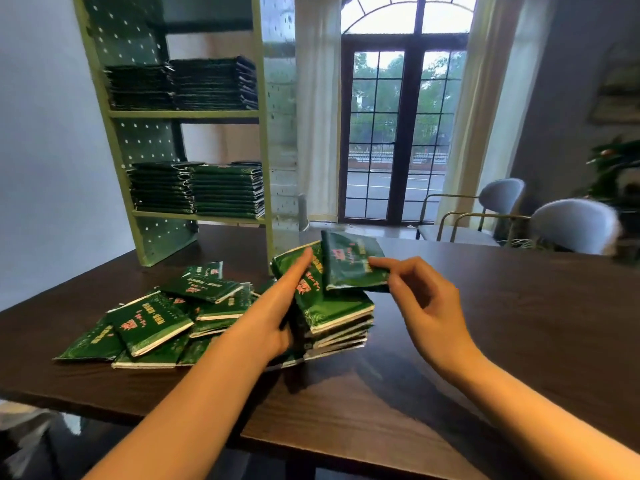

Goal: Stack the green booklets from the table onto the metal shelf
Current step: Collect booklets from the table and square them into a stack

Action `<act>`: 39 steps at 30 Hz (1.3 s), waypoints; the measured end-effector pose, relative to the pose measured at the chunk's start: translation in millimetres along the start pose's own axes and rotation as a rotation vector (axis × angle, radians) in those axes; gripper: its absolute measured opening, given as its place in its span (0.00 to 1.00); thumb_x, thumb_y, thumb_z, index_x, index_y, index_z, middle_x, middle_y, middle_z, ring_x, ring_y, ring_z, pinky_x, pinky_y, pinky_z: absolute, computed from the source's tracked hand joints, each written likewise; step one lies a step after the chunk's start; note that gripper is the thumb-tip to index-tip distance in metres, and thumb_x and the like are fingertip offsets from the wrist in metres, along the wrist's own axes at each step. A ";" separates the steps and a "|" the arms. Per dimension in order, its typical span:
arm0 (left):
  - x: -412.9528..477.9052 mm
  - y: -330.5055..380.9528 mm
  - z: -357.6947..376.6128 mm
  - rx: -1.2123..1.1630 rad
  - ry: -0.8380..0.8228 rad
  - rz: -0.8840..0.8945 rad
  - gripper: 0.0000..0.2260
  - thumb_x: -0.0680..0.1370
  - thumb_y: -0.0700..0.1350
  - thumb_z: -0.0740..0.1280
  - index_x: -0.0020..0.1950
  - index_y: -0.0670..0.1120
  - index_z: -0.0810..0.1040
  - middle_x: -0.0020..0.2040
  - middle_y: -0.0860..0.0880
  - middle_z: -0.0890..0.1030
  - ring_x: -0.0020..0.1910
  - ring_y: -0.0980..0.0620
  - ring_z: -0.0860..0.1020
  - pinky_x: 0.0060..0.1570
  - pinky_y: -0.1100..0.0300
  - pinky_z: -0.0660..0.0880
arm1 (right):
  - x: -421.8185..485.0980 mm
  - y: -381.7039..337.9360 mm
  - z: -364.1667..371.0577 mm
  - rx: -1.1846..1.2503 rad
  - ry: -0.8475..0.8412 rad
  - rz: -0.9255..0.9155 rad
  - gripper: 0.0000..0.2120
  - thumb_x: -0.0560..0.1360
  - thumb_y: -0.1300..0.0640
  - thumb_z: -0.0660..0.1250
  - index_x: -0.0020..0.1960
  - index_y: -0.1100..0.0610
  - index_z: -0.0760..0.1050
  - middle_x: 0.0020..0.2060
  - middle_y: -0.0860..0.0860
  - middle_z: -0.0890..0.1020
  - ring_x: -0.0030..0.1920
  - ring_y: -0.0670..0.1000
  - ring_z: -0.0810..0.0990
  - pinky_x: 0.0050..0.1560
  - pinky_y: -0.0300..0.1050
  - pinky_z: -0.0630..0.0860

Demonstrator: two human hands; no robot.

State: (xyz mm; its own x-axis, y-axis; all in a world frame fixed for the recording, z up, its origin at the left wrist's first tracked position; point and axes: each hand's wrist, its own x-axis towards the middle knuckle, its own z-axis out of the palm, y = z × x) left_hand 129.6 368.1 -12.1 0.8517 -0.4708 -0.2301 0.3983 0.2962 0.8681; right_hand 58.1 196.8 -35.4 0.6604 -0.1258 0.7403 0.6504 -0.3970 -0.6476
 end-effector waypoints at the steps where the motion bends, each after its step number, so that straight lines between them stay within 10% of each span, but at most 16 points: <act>1: 2.3 -2.0 3.5 -0.004 -0.017 -0.006 0.22 0.68 0.59 0.71 0.48 0.41 0.84 0.45 0.38 0.85 0.39 0.42 0.85 0.43 0.48 0.80 | -3.1 -1.0 -2.8 -0.040 -0.049 -0.019 0.05 0.78 0.56 0.62 0.45 0.54 0.75 0.54 0.44 0.82 0.56 0.44 0.80 0.56 0.38 0.76; 8: 19.0 -31.2 36.6 0.108 -0.155 -0.054 0.24 0.64 0.53 0.72 0.55 0.41 0.82 0.49 0.38 0.84 0.43 0.44 0.84 0.53 0.47 0.79 | -17.8 2.8 -46.6 -0.316 -0.310 0.020 0.14 0.77 0.48 0.59 0.50 0.57 0.77 0.54 0.39 0.81 0.56 0.41 0.78 0.54 0.36 0.74; 14: 31.0 -48.5 46.3 0.264 -0.151 0.193 0.12 0.70 0.42 0.72 0.53 0.45 0.78 0.45 0.44 0.85 0.39 0.50 0.84 0.41 0.57 0.82 | -13.9 8.3 -55.3 -0.139 -0.089 0.336 0.10 0.80 0.53 0.60 0.61 0.47 0.71 0.59 0.47 0.76 0.59 0.43 0.75 0.59 0.42 0.73; 20: 46.5 -61.9 62.4 0.451 -0.144 0.510 0.42 0.55 0.52 0.77 0.64 0.45 0.63 0.57 0.47 0.78 0.54 0.52 0.79 0.54 0.56 0.79 | 9.4 22.3 -51.4 0.386 -0.068 0.707 0.31 0.71 0.42 0.65 0.68 0.55 0.67 0.58 0.58 0.80 0.53 0.55 0.82 0.55 0.53 0.79; 29: 87.5 -70.2 72.5 0.422 -0.315 0.523 0.31 0.59 0.44 0.74 0.60 0.50 0.70 0.53 0.50 0.80 0.51 0.55 0.80 0.46 0.67 0.77 | 10.1 56.6 -50.4 0.188 0.142 0.420 0.38 0.67 0.48 0.71 0.73 0.49 0.59 0.58 0.53 0.77 0.51 0.43 0.81 0.46 0.36 0.78; 39: 91.9 -78.4 83.7 0.188 -0.365 0.495 0.48 0.52 0.69 0.77 0.67 0.53 0.67 0.54 0.52 0.83 0.53 0.54 0.82 0.45 0.63 0.78 | 8.7 55.8 -56.3 0.212 0.070 0.370 0.46 0.57 0.41 0.70 0.71 0.40 0.53 0.64 0.51 0.73 0.60 0.47 0.77 0.60 0.44 0.76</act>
State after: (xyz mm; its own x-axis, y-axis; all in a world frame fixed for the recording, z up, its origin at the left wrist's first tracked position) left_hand 148.2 232.1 -64.5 0.7355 -0.5783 0.3531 -0.1069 0.4155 0.9033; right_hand 79.0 122.4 -54.9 0.8415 -0.2887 0.4567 0.4419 -0.1187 -0.8892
